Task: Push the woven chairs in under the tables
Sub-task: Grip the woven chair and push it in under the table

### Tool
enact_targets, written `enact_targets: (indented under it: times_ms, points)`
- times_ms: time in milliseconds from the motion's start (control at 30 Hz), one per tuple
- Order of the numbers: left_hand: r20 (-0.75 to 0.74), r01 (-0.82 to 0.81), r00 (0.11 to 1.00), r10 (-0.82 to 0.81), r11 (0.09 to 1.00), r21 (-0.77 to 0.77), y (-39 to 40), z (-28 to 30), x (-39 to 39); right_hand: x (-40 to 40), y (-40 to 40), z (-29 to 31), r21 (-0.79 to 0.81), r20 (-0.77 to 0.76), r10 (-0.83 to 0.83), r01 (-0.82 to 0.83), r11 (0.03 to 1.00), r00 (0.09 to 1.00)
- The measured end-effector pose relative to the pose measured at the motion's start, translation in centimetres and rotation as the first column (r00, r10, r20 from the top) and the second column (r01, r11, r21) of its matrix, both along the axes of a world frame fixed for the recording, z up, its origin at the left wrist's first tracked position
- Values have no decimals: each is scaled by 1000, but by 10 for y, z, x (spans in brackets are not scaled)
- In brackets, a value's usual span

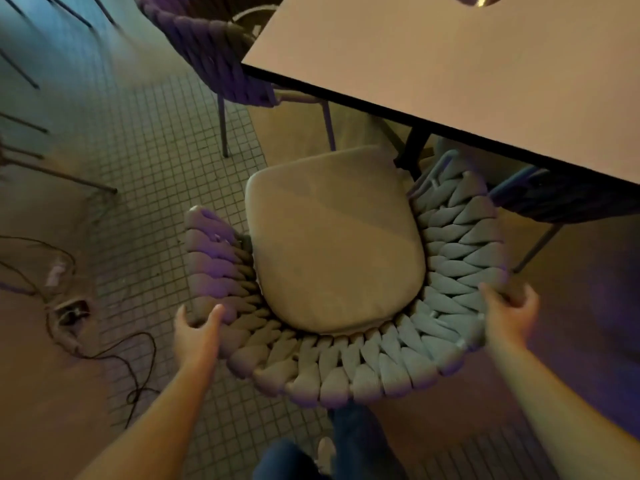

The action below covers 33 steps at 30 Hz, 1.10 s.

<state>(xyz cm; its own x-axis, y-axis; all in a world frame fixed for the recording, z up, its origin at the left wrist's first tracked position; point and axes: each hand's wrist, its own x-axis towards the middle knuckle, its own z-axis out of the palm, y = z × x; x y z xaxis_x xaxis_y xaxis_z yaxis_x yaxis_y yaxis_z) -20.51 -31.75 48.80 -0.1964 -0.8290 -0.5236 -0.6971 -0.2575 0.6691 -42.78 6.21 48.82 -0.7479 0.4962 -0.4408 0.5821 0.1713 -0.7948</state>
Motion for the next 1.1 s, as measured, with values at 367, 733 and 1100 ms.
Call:
enact_targets:
  times_ms: [367, 733, 1100]
  points:
    - [296, 424, 873, -388, 903, -67, -93, -4, -90, -154, -11, 8, 506, 351, 673, -737, 448, 651]
    - [452, 525, 781, -432, 845, -99, -104, -4, -94, -124, -14, 11, 555, 386, 614, -705, 441, 688]
    - [440, 647, 709, -550, 756, -98, -126, -4, -104, -51, -4, 18, 545, 356, 469, -587, 598, 808]
